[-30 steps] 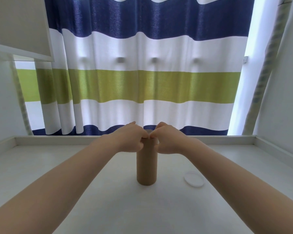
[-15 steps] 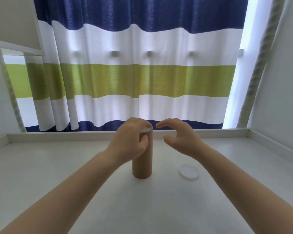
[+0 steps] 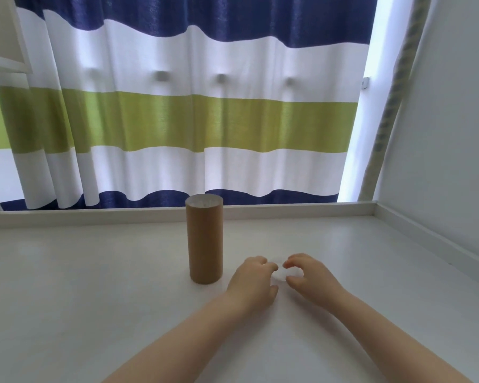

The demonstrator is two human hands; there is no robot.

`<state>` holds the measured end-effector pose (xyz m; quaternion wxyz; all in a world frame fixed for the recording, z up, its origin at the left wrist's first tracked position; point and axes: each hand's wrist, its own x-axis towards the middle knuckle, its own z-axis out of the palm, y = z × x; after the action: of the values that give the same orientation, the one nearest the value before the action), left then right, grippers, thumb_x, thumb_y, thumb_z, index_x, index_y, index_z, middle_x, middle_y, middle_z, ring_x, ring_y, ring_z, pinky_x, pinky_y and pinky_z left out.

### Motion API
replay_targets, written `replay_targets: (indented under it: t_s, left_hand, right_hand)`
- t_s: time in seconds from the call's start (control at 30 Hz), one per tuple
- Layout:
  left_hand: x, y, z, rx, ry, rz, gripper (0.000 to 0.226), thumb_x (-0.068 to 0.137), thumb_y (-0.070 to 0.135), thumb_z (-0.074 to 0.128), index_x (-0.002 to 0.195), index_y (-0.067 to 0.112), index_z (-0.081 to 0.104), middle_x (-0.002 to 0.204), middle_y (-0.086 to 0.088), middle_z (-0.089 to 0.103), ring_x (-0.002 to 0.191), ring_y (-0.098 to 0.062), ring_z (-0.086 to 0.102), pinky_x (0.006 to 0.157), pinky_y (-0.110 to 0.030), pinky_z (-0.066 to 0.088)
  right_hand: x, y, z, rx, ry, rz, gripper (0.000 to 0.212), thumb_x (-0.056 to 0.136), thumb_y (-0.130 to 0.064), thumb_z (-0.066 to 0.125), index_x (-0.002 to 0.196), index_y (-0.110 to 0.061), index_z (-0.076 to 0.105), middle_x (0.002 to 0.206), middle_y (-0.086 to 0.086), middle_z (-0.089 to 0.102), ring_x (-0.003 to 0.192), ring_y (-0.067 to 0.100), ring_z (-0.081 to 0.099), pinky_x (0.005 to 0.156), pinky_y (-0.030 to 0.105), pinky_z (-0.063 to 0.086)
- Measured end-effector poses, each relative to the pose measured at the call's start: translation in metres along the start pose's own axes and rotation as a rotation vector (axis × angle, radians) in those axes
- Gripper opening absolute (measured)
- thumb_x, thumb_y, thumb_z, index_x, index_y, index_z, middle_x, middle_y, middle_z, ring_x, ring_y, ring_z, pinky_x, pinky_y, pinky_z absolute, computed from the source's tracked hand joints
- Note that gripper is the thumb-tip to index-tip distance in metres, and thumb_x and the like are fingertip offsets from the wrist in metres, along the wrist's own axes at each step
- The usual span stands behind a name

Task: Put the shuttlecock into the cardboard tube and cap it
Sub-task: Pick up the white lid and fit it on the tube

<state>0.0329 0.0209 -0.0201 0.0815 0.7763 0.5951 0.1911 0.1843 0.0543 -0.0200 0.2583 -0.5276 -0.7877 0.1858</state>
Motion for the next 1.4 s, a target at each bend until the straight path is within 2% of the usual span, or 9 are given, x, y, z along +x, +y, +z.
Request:
replay_targets:
  t_s: [0.17,0.3,0.4,0.5,0.57,0.77,0.9,1.07,1.4]
  left_hand:
    - [0.011,0.003,0.013,-0.040,0.022,-0.085,0.042,0.085,0.026,0.049,0.126,0.015,0.046,0.134,-0.017,0.045,0.129,-0.029,0.035,0.109,-0.036,0.027]
    - [0.013,0.001,0.014,-0.021,0.044,-0.094,0.034,0.085,0.029,0.050,0.115,0.014,0.056,0.120,-0.014,0.057,0.114,-0.031,0.048,0.101,-0.038,0.035]
    - [0.013,0.001,0.012,-0.054,0.075,-0.111,0.028,0.085,0.028,0.052,0.106,0.012,0.060,0.117,-0.014,0.061,0.110,-0.030,0.051,0.098,-0.036,0.037]
    - [0.012,-0.002,0.007,-0.117,0.111,-0.124,0.021,0.084,0.024,0.055,0.098,0.011,0.062,0.112,-0.014,0.061,0.106,-0.028,0.053,0.093,-0.034,0.039]
    - [0.008,-0.005,0.000,-0.159,0.146,-0.115,0.017,0.083,0.024,0.057,0.094,0.012,0.063,0.109,-0.012,0.061,0.102,-0.026,0.055,0.087,-0.032,0.041]
    - [-0.017,-0.012,-0.042,-0.185,0.341,0.055,0.013,0.083,0.026,0.061,0.090,0.016,0.062,0.101,-0.003,0.064,0.083,-0.009,0.053,0.073,-0.018,0.042]
    - [-0.039,-0.013,-0.078,-0.222,0.425,0.123,0.008,0.078,0.023,0.067,0.082,0.017,0.063,0.094,-0.003,0.065,0.079,-0.012,0.060,0.074,-0.027,0.054]
    - [-0.054,-0.021,-0.120,-0.387,0.520,0.102,0.016,0.072,0.025,0.072,0.073,0.033,0.058,0.090,0.010,0.064,0.082,-0.002,0.062,0.070,-0.012,0.051]
    - [-0.027,-0.060,-0.166,-0.324,0.579,0.004,0.006,0.074,0.022,0.069,0.077,0.023,0.063,0.105,0.004,0.066,0.093,-0.015,0.059,0.075,-0.016,0.039]
  right_hand:
    - [0.004,0.005,0.008,-0.034,-0.024,0.071,0.032,0.075,-0.023,0.056,0.105,-0.014,0.061,0.110,0.001,0.061,0.099,0.016,0.052,0.078,0.024,0.037]
    - [0.004,0.005,0.012,-0.017,0.013,0.091,0.018,0.076,-0.024,0.055,0.089,-0.015,0.063,0.090,-0.004,0.057,0.093,0.017,0.052,0.071,0.024,0.034]
    - [0.004,0.000,0.012,-0.037,0.019,0.079,0.005,0.076,-0.023,0.056,0.078,-0.019,0.059,0.095,0.001,0.061,0.097,0.019,0.052,0.073,0.024,0.034]
    - [0.001,-0.007,0.012,-0.030,0.013,0.044,0.015,0.077,-0.025,0.057,0.064,-0.026,0.049,0.088,-0.002,0.056,0.092,0.018,0.052,0.073,0.024,0.035]
    - [-0.001,-0.011,0.012,0.004,0.051,0.018,0.009,0.077,-0.029,0.060,0.075,-0.023,0.053,0.089,-0.006,0.053,0.091,0.014,0.050,0.075,0.024,0.036]
    - [-0.008,-0.041,-0.006,0.251,0.118,-0.075,0.058,0.071,-0.038,0.070,0.120,-0.020,0.045,0.109,-0.008,0.050,0.102,0.013,0.051,0.086,0.023,0.040]
    - [-0.007,-0.072,-0.020,0.401,0.076,-0.178,0.064,0.068,-0.033,0.074,0.124,-0.021,0.045,0.115,-0.008,0.052,0.103,0.009,0.053,0.079,0.010,0.044]
    - [0.000,-0.112,-0.030,0.514,0.114,-0.276,0.063,0.066,-0.033,0.075,0.122,-0.023,0.048,0.112,-0.011,0.055,0.102,0.003,0.053,0.074,0.000,0.043]
    - [0.056,-0.159,-0.027,0.503,0.094,-0.275,0.060,0.074,-0.033,0.068,0.126,-0.015,0.046,0.131,0.005,0.052,0.110,0.013,0.048,0.090,0.023,0.036]
